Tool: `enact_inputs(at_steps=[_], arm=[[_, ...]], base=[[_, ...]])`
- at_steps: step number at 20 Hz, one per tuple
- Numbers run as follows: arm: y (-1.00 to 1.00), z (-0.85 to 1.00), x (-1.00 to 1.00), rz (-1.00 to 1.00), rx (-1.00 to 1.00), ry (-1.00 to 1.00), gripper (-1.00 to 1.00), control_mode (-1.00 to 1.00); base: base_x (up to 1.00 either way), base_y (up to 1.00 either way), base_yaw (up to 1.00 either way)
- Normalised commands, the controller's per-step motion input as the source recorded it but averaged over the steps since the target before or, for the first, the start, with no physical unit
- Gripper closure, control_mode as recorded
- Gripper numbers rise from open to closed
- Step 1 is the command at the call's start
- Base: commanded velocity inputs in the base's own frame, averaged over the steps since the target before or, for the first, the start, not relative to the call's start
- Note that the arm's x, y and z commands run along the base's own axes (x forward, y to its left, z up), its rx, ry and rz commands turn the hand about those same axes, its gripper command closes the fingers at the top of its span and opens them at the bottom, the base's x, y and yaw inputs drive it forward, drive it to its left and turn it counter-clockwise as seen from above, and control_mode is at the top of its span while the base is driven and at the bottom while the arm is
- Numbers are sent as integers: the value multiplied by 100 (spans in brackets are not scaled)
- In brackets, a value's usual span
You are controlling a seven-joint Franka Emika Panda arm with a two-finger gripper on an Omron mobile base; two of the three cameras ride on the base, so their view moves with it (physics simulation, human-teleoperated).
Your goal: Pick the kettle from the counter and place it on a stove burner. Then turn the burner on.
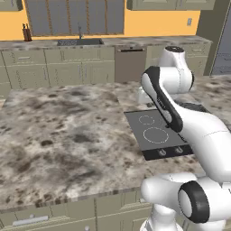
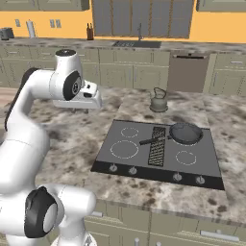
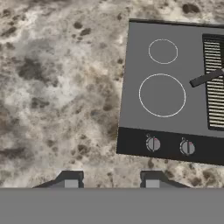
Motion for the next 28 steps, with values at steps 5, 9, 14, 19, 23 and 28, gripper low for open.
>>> enact_inputs(at_steps=[5,9,14,19,23,28], arm=[[0,1,-71,0,0,-57,-100,-100],[0,14,-87,0,0,-72,-100,-100],[1,0,-3,0,0,0,-100,100],[0,0,0,0,0,0,-100,100],[0,0,0,0,0,0,-100,100],[0,0,0,0,0,0,-100,100]], base=[[0,0,0],[0,0,0],[-40,29,0],[-89,98,0],[-41,100,-6],[-3,100,-10]])
